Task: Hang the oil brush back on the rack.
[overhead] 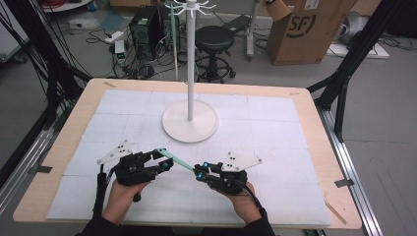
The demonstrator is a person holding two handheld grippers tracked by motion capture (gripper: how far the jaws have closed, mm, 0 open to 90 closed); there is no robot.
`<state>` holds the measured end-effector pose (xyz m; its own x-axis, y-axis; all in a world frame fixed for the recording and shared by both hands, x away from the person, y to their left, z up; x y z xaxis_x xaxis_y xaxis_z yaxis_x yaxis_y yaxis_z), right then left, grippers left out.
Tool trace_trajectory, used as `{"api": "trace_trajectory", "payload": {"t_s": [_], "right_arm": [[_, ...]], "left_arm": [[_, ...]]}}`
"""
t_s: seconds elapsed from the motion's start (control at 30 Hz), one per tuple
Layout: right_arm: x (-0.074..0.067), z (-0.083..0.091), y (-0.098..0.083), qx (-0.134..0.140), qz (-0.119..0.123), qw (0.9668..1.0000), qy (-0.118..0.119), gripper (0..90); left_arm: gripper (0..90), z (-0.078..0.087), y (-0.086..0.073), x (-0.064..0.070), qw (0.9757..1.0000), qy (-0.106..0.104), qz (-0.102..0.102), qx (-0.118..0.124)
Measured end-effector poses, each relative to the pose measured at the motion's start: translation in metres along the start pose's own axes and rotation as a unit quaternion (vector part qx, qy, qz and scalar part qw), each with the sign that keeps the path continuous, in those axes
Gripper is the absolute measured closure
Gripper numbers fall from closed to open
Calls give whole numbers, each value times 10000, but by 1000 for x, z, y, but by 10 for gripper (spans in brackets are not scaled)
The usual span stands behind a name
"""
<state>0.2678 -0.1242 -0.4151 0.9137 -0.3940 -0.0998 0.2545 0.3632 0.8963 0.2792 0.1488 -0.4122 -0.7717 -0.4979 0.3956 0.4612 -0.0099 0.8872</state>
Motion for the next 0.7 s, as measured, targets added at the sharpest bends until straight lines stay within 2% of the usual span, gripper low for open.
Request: {"api": "trace_trajectory", "payload": {"t_s": [0.17, 0.4, 0.5, 0.7], "right_arm": [[-2, 0, 1, 56, 28, 10000, 47, 825], [-4, 2, 2, 89, 93, 9999, 36, 826], [-4, 3, 2, 104, 113, 9999, 40, 825], [-4, 5, 3, 127, 109, 9999, 40, 825]], "left_arm": [[559, -7, 6, 6, 9999, -127, 8, 40], [670, -14, 17, 15, 9998, -116, -125, 44], [691, -15, 19, 17, 9997, -150, -154, 66], [718, -15, 21, 18, 9995, -273, -68, 120]]}}
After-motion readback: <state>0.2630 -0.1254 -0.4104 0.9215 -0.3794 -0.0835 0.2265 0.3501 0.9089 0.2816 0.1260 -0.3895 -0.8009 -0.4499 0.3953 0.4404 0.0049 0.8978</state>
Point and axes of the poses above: each handheld gripper's, and its own axes: z roughly backward along the jaws, y roughly out of its top, x roughly to its right, the point moved 2 cm from there along -z, roughly forward along the jaws, and after that the axes turned 9 degrees about -x, right-handed, at the moved point
